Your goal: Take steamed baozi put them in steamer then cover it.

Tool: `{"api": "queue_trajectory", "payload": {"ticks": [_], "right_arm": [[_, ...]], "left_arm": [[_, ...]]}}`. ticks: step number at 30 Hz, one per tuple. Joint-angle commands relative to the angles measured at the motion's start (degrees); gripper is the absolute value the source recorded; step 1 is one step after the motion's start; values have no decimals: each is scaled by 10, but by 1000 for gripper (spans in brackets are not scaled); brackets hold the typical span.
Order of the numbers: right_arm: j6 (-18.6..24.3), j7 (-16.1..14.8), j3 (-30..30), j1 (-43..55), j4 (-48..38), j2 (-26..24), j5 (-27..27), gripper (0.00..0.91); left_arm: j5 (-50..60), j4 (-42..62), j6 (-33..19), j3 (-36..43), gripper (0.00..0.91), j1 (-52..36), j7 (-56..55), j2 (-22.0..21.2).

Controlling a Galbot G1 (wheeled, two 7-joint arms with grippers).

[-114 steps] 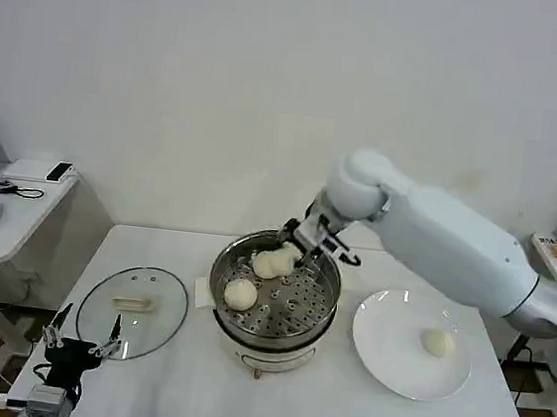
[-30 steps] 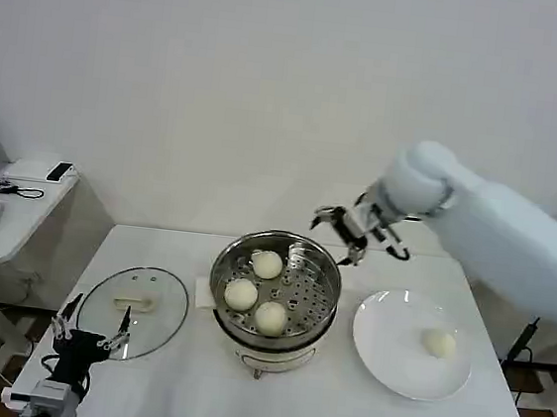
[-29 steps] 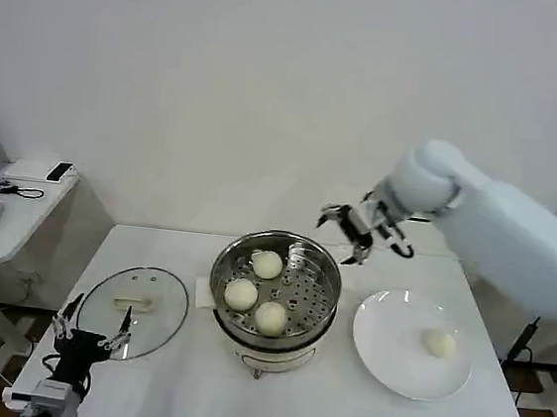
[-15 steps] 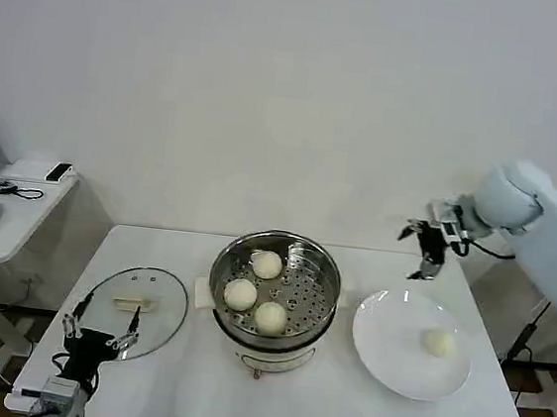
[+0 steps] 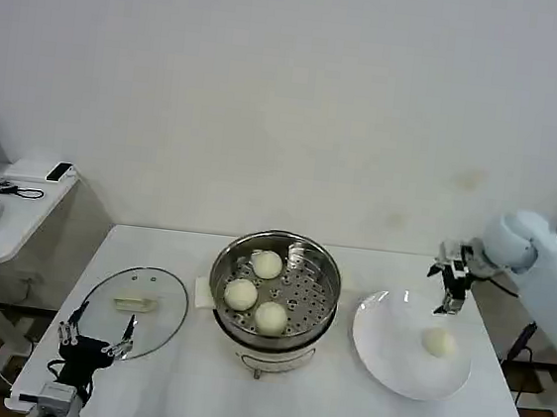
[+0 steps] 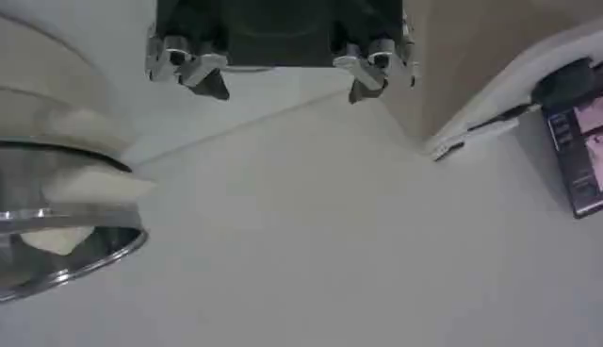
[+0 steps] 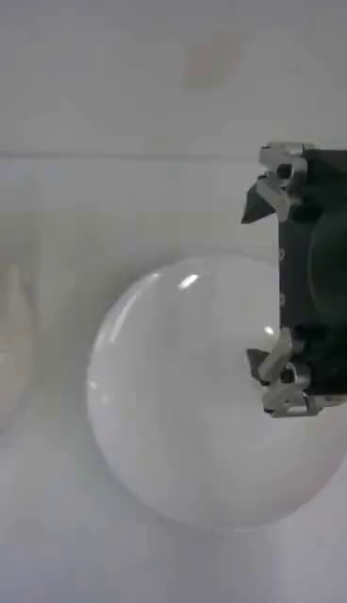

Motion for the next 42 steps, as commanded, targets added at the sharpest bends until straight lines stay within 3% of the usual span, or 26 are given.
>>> {"api": "queue_trajectory", "payload": {"ticks": [1,11,34,42], "right_arm": [[15,3,26,-67,-26,8,-49,907],[14,3,24,-91,-30,3,-51,907],[29,47,50,-118,-77,48,-106,907],[32,43,51,-122,-80,49,-109,907]], "left_arm": [[0,6,0,-4,907,0,1,3],[1,7,2,-2,907,-2,4,8],[2,11,1,-4,907,-3,5,7],[3,17,1,-3,907,-3,4,6]]}}
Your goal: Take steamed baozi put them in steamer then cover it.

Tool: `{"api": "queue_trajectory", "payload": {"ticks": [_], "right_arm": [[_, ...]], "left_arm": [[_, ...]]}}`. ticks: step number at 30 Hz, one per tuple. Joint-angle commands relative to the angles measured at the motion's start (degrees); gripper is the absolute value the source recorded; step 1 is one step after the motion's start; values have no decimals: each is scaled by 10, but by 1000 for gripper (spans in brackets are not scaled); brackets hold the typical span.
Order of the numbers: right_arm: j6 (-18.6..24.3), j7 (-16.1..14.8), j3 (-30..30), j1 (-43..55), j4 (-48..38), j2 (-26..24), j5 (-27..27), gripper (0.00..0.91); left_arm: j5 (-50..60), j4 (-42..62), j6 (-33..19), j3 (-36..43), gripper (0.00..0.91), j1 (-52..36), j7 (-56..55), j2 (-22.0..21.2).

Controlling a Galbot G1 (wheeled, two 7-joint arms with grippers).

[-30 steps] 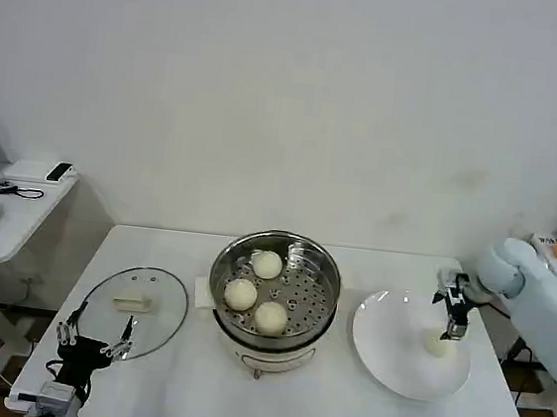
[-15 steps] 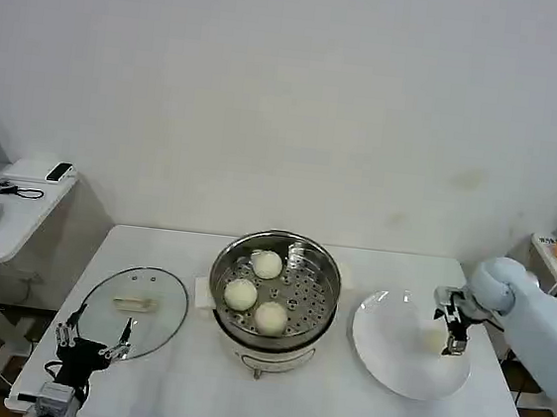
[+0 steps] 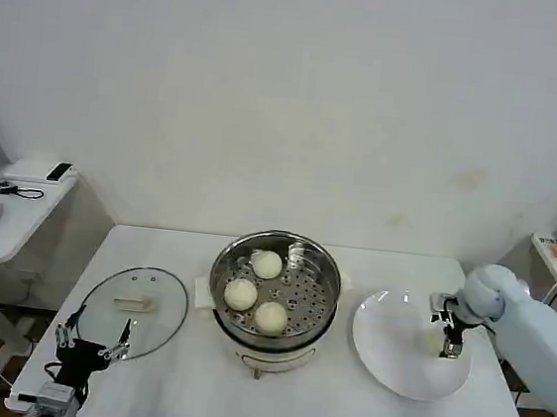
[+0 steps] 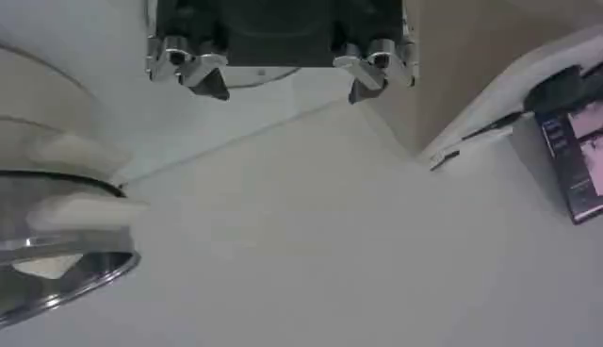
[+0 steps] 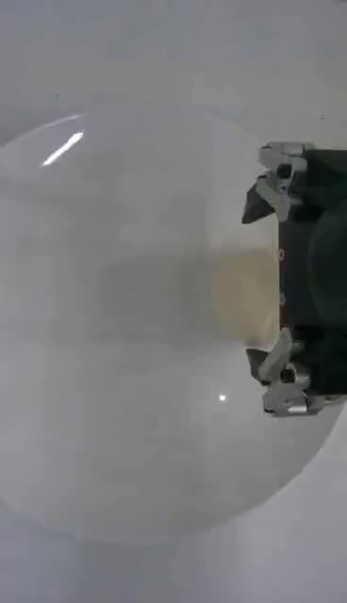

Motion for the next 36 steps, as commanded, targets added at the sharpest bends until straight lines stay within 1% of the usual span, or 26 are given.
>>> {"api": "queue_trajectory", "payload": {"ticks": [1,10,14,15,18,22,26,36], "right_arm": [[2,4,2,-4,-5,4,-8,907],[3,17,5,-4,-17,11,-12,907],[3,16,5,-4,-18,11,-12,907],[3,15,4,-4,-17,11,-12,897],[3,14,4,-4,-19,11,-12,756],[3,14,6,-4,-19,11,-12,685],[3,15,8,-5,-21,10,-12,655],[3,15,17,-11,-11,0,-9,645]], "left_arm": [[1,1,0,0,907,-1,0,1],[1,4,0,0,907,-3,0,1],[1,4,0,0,907,-4,1,1],[1,5,0,0,907,-5,1,1],[1,6,0,1,907,-5,1,1],[1,7,0,1,907,-5,0,1],[1,6,0,1,907,-5,1,1],[1,7,0,2,907,-6,0,0]]}}
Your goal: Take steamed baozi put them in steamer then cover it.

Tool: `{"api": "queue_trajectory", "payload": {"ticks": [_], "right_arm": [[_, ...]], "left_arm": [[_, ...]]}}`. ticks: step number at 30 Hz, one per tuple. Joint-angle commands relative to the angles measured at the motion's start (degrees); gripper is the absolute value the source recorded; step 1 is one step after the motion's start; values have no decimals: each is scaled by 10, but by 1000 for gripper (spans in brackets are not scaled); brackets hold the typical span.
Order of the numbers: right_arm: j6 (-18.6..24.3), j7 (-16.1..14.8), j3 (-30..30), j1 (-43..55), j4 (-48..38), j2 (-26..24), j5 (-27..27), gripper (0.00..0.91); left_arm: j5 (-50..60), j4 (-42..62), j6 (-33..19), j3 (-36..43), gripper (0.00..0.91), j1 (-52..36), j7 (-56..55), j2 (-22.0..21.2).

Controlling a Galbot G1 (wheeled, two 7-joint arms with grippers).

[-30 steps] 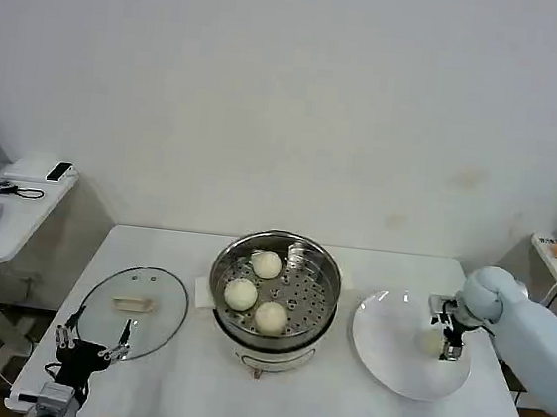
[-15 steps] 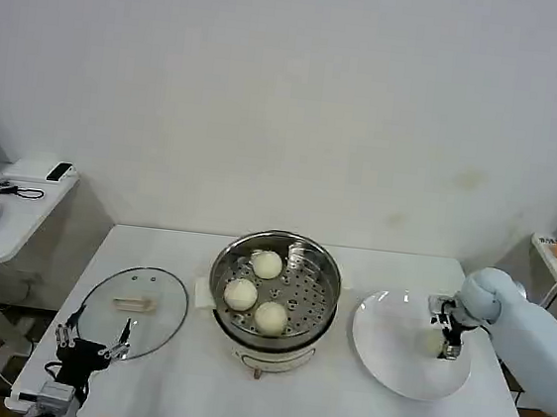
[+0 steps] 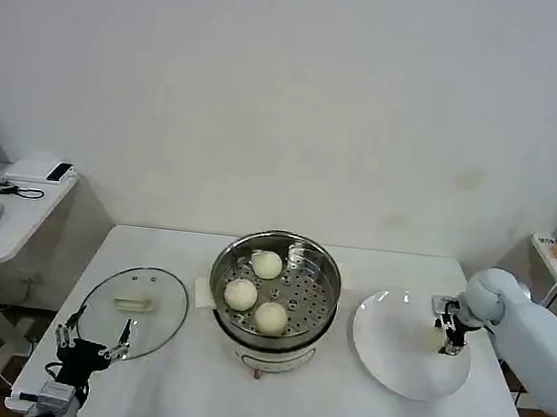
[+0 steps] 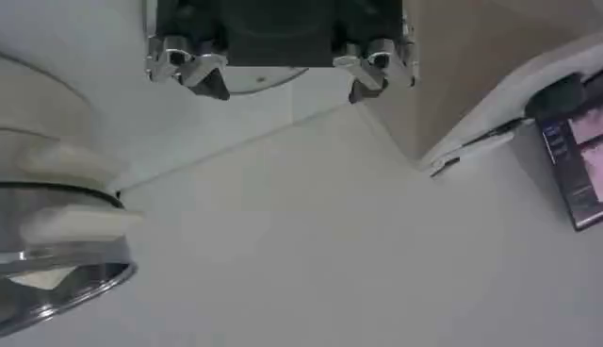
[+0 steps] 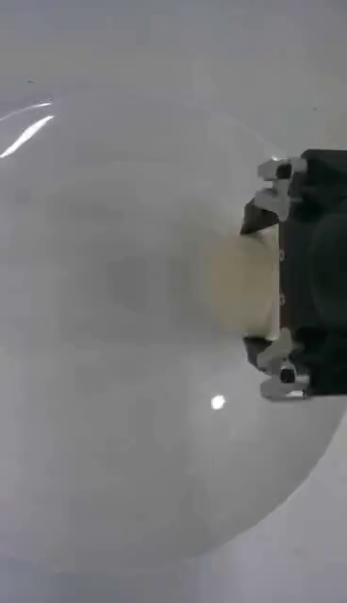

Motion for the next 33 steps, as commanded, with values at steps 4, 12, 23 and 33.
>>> {"api": "queue_trajectory", "payload": {"ticks": [4,12,23,33], "right_arm": [[-4,4,3,8,5,-9,12,655],[-36,-13,-14,71,88,-56,93,655],[-98,-22,-133,255,218,-55,258,655],[-156,-12,-256,406,217,53,400,655]], "left_arm": [[0,0,0,3,907,-2,0,0],[0,0,1,4,907,-11,2,3],[5,5,0,6,907,-22,2,3],[4,-3,-2,1,907,-18,1,6]]}}
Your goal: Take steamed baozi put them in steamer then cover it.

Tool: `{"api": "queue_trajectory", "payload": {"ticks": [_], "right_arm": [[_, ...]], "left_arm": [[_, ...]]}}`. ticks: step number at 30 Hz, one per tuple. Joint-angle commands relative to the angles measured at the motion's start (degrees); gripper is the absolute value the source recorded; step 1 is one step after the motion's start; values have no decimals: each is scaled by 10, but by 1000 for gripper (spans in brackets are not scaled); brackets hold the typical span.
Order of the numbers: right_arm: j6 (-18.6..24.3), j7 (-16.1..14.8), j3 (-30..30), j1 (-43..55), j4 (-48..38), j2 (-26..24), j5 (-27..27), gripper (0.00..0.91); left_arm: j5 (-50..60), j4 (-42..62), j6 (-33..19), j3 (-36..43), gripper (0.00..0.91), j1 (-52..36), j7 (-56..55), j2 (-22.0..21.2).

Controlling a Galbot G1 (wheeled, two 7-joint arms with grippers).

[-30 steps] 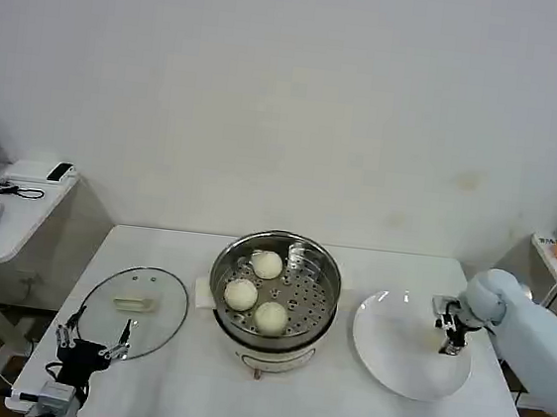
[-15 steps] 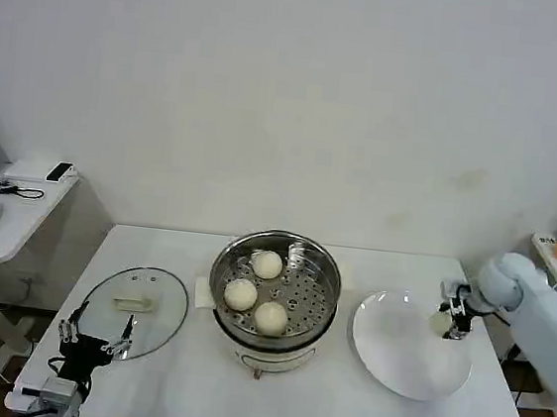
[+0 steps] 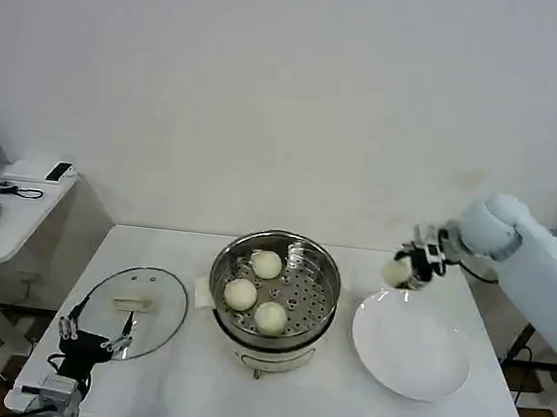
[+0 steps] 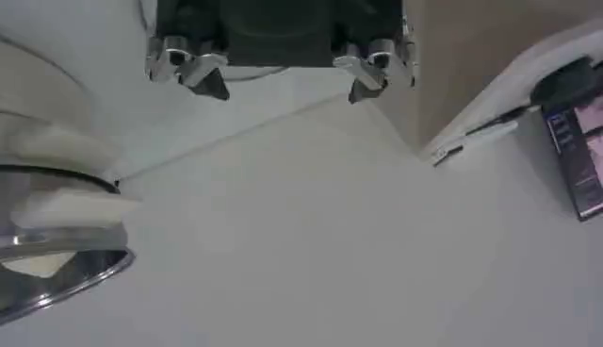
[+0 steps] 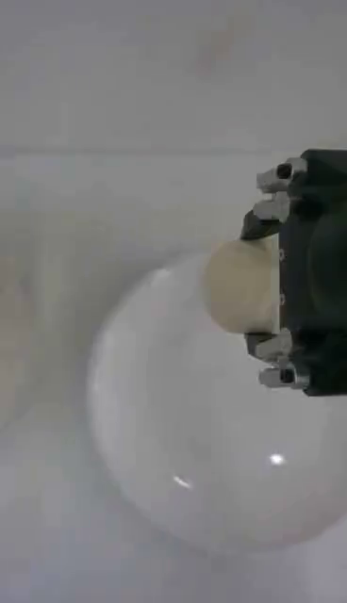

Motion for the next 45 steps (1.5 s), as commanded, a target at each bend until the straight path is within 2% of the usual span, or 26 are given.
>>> {"api": "queue_trajectory", "payload": {"ticks": [1,6,10,23,29,45], "right_arm": [[-52,3,-121,162,25,79,145,655],[-62,6,-157,186,-9,113,166,655],[-65,16,-185,189,-32,144,168,655],[-67,21,-267,172,-111,240,161,655],[-66,26,-276,154,-130,253,139,655],[-60,17,-282,144,-137,248,91,655]], "left_arm": [[1,-3,-1,-1,907,-2,0,0],[2,-8,-2,2,907,-5,-1,-7],[1,-14,-4,-2,907,-13,-1,-16],[-3,-20,-2,-3,907,-22,0,-20],[-5,-21,-3,-3,907,-22,0,-18],[-7,-12,-3,-1,907,-24,0,-13]]}}
